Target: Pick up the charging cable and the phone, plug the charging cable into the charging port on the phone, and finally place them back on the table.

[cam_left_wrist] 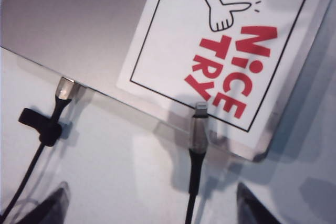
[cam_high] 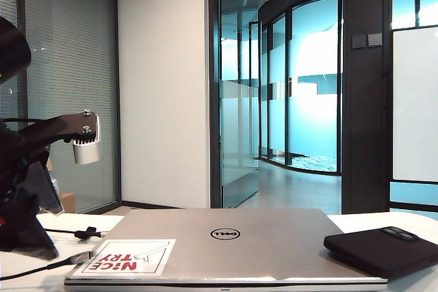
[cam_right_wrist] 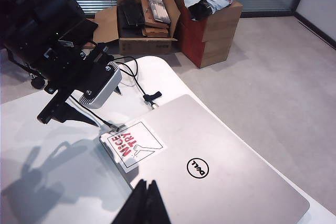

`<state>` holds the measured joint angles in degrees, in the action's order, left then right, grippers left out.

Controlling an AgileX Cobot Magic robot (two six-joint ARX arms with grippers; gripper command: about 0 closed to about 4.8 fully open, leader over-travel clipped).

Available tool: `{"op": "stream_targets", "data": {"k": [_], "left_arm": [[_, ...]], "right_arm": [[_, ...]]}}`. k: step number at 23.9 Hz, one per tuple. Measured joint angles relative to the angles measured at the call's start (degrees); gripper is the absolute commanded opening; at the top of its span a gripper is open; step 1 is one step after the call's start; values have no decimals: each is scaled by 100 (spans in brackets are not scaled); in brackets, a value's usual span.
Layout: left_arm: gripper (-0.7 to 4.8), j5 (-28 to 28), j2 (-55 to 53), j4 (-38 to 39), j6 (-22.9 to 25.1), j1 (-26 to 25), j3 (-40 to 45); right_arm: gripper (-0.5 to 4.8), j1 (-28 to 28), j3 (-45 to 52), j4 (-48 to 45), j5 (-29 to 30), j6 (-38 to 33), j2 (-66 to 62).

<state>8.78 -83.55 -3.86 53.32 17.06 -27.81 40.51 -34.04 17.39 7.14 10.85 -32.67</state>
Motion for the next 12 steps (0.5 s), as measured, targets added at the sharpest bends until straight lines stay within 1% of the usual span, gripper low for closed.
{"op": "stream_targets", "data": {"k": [12], "left_arm": [[403, -2, -667, -282, 2, 0, 0]], "right_arm": [[-1, 0, 0, 2, 0, -2, -2]]}}
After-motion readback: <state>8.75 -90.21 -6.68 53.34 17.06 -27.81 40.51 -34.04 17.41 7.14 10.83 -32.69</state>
